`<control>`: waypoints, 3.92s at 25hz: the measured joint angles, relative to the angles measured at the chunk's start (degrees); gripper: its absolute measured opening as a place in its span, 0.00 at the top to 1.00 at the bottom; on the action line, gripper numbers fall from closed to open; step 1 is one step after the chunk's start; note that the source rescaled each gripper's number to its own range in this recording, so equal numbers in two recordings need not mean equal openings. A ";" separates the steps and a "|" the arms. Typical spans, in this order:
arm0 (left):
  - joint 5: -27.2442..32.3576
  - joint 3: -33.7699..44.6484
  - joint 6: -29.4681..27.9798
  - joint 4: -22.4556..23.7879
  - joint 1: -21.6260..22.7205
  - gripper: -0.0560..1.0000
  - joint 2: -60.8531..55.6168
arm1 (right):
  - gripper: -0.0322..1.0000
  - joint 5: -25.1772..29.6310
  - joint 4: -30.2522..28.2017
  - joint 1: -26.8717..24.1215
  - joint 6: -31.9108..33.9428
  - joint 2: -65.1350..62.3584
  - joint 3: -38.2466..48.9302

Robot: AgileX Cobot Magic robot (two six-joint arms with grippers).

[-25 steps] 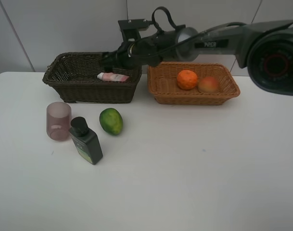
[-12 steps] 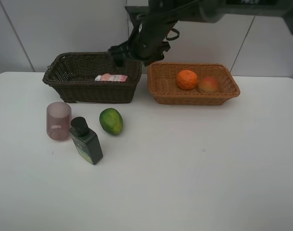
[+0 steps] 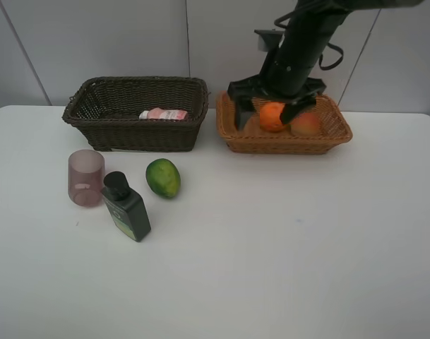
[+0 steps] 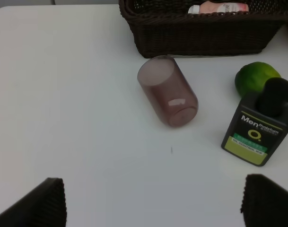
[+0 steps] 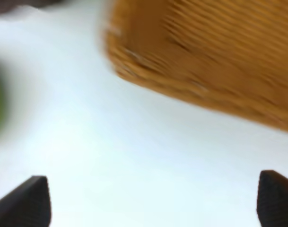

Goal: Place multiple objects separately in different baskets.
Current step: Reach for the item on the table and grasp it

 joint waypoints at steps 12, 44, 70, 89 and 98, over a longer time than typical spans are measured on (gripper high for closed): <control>0.00 0.00 0.00 0.00 0.00 0.08 0.00 | 0.11 -1.43 -2.49 -17.25 1.06 -28.26 23.79; 0.00 0.00 0.00 0.00 0.00 0.08 0.00 | 0.11 -1.05 -3.44 -13.70 -3.45 -99.46 53.67; 0.00 0.00 0.00 0.00 0.00 0.08 0.00 | 0.11 1.93 -3.58 -19.28 -3.45 -106.52 59.67; 0.00 0.00 0.00 0.00 0.00 0.08 0.00 | 0.11 1.91 -3.70 -25.19 -3.45 -110.50 59.82; 0.00 0.00 0.00 0.00 0.00 0.08 0.00 | 0.11 1.91 -3.75 -25.19 -3.45 -110.50 59.82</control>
